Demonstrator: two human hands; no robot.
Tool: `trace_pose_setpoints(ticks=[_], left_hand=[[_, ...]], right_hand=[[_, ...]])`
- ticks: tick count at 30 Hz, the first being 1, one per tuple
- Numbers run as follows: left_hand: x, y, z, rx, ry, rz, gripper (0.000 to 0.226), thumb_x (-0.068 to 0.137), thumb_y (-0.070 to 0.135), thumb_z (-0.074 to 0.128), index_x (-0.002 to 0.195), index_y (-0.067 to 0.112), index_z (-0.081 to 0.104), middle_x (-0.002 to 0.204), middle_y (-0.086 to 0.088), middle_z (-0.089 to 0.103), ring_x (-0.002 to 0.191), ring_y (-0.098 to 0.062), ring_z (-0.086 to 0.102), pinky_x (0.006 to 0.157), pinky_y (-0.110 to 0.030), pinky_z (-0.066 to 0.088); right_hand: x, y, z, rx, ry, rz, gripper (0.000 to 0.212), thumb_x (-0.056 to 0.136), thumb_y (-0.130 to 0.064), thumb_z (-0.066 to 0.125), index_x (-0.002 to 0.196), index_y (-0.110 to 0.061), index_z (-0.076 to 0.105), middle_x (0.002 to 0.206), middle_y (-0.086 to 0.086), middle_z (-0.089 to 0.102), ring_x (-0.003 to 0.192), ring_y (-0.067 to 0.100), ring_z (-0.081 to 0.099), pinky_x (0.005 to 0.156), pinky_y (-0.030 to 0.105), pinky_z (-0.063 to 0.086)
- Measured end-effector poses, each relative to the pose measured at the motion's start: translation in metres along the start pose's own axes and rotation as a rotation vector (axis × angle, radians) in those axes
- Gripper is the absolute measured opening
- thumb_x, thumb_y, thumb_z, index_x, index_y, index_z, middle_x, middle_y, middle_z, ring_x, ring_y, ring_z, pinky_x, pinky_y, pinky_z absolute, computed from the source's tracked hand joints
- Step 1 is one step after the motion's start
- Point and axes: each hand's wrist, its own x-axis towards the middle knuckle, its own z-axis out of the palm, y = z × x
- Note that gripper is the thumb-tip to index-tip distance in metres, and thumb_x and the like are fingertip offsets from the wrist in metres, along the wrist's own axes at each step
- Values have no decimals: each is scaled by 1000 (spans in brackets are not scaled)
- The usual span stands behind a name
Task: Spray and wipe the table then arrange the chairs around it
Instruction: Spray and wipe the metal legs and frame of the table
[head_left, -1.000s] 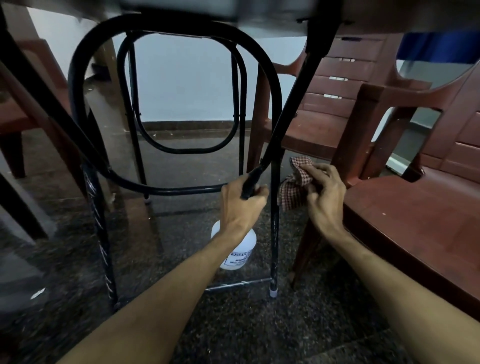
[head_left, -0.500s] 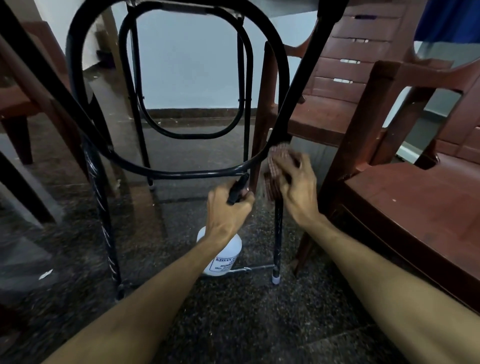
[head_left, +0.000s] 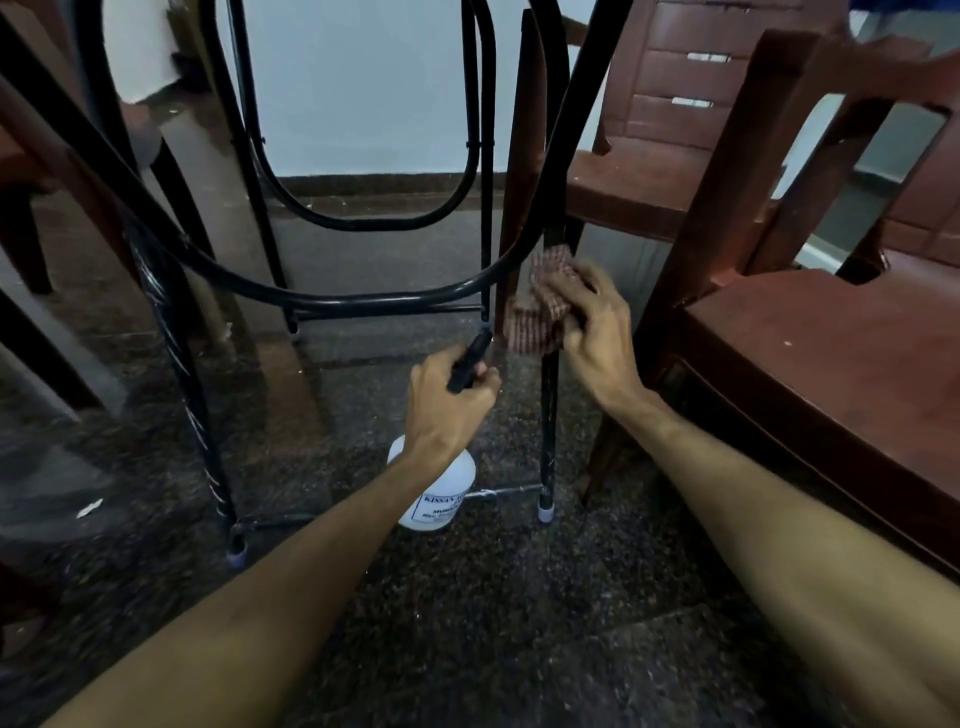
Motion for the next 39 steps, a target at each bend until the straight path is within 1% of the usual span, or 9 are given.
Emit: trace_pose_setpoints(ticks=[4, 7, 9, 20, 23, 27, 31, 36, 39], left_hand=[[-11, -12, 4, 12, -49, -31, 28, 95, 15, 70, 72, 16, 54, 60, 0, 51, 52, -14, 42, 51, -19, 35], [-20, -24, 16, 24, -66, -78, 32, 93, 16, 70, 67, 19, 53, 60, -3, 52, 54, -17, 45, 53, -24, 39], [-28, -31, 27, 45, -91, -118, 33, 93, 21, 70, 64, 21, 53, 59, -4, 52, 54, -20, 46, 57, -32, 42], [-59, -68, 48, 136, -153, -283, 21, 87, 29, 72, 75, 13, 69, 64, -4, 59, 69, -32, 66, 65, -48, 58], [-60, -83, 45, 125, -124, -223, 25, 85, 25, 73, 69, 12, 59, 63, -16, 61, 63, -37, 63, 63, -49, 56], [-59, -98, 39, 123, -119, -226, 25, 87, 21, 75, 71, 12, 58, 65, -17, 60, 59, -32, 56, 58, -41, 49], [-61, -110, 33, 103, -138, -216, 22, 90, 15, 73, 76, 6, 58, 63, -8, 52, 58, -22, 46, 59, -33, 37], [-59, -121, 36, 116, -145, -190, 24, 91, 16, 73, 74, 11, 56, 62, -7, 51, 57, -21, 46, 57, -32, 37], [-63, -124, 42, 86, -153, -223, 23, 90, 18, 72, 75, 11, 56, 62, -8, 50, 56, -23, 45, 57, -33, 39]], right_hand=[[-66, 33, 1, -18, -215, 44, 64, 64, 17, 45, 115, -8, 73, 127, 10, 64, 123, 27, 60, 108, 25, 41], [-72, 43, -8, 107, 23, 147, 59, 62, 19, 42, 110, -2, 71, 119, 10, 68, 116, 21, 63, 105, 31, 47], [-66, 39, -13, 94, 142, 184, 62, 64, 22, 44, 114, -3, 70, 121, 7, 67, 118, 16, 61, 106, 23, 43], [-52, 28, -1, 111, 196, 108, 65, 67, 22, 45, 119, -7, 70, 126, 8, 65, 123, 14, 58, 108, 20, 40], [-53, 23, 15, 133, 110, 27, 58, 76, 20, 50, 122, -9, 70, 136, 5, 58, 131, 12, 52, 113, 28, 40], [-109, 37, 56, 97, -64, 121, 63, 71, 23, 46, 121, -7, 70, 143, 8, 40, 136, 2, 37, 119, 20, 28], [-150, 56, 63, 27, -230, 214, 64, 66, 19, 46, 117, -9, 72, 133, 11, 44, 128, 25, 47, 108, 3, 24], [-142, 62, 68, 53, -119, 231, 69, 66, 18, 45, 122, -14, 71, 135, 8, 48, 130, 16, 47, 114, 19, 33], [-190, 80, 75, 49, -305, 263, 64, 62, 15, 46, 113, -12, 74, 124, 9, 61, 117, 24, 60, 101, 9, 39]])
